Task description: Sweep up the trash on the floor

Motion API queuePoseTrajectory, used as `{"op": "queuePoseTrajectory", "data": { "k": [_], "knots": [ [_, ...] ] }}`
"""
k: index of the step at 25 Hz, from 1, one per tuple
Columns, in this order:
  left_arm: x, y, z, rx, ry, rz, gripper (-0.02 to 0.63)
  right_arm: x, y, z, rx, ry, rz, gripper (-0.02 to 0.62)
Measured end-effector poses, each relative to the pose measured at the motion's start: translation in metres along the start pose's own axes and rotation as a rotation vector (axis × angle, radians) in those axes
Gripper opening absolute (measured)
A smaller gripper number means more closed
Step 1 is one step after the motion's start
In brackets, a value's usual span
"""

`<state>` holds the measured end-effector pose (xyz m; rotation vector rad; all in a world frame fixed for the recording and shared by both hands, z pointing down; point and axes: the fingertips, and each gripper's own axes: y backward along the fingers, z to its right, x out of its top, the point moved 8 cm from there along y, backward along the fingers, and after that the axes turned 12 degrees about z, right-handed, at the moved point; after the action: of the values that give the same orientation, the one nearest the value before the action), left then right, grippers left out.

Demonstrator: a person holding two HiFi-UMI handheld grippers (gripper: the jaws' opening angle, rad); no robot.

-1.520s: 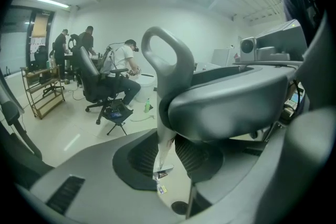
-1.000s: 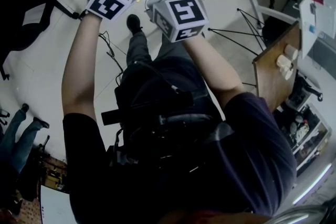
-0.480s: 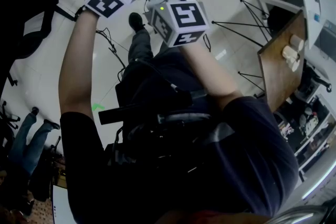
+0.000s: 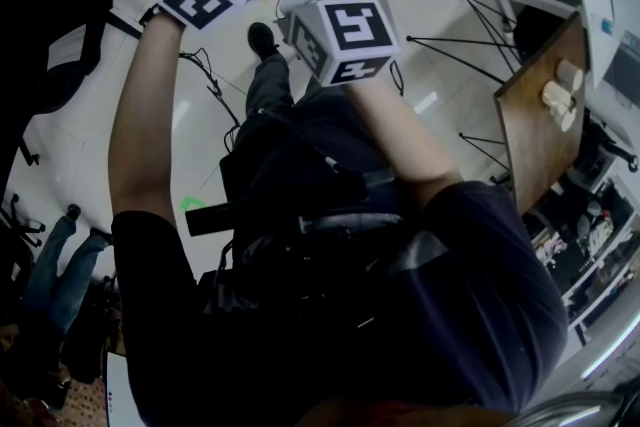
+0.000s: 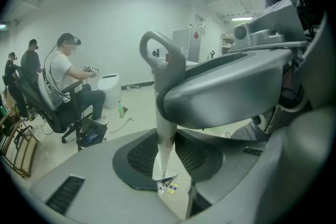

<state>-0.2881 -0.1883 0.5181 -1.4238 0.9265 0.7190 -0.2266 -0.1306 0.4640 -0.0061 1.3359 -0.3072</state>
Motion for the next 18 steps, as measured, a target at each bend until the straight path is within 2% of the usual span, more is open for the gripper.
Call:
{"op": "queuePoseTrajectory", "data": {
  "k": [4, 8, 13, 18],
  "knots": [
    [0.01, -0.002, -0.007, 0.029, 0.01, 0.077, 0.103, 0.01, -0.004, 0.006, 0.029, 0.187, 0.052, 0.106],
    [0.022, -0.003, -0.017, 0.055, -0.004, 0.111, 0.103, 0.021, -0.012, 0.015, 0.076, 0.227, 0.086, 0.106],
    [0.04, 0.002, -0.018, 0.043, -0.045, 0.098, 0.103, 0.039, -0.01, 0.018, 0.145, 0.264, 0.096, 0.106],
    [0.072, 0.02, -0.015, 0.075, -0.09, 0.134, 0.102, 0.073, -0.003, 0.014, 0.225, 0.273, 0.138, 0.106]
  ]
}}
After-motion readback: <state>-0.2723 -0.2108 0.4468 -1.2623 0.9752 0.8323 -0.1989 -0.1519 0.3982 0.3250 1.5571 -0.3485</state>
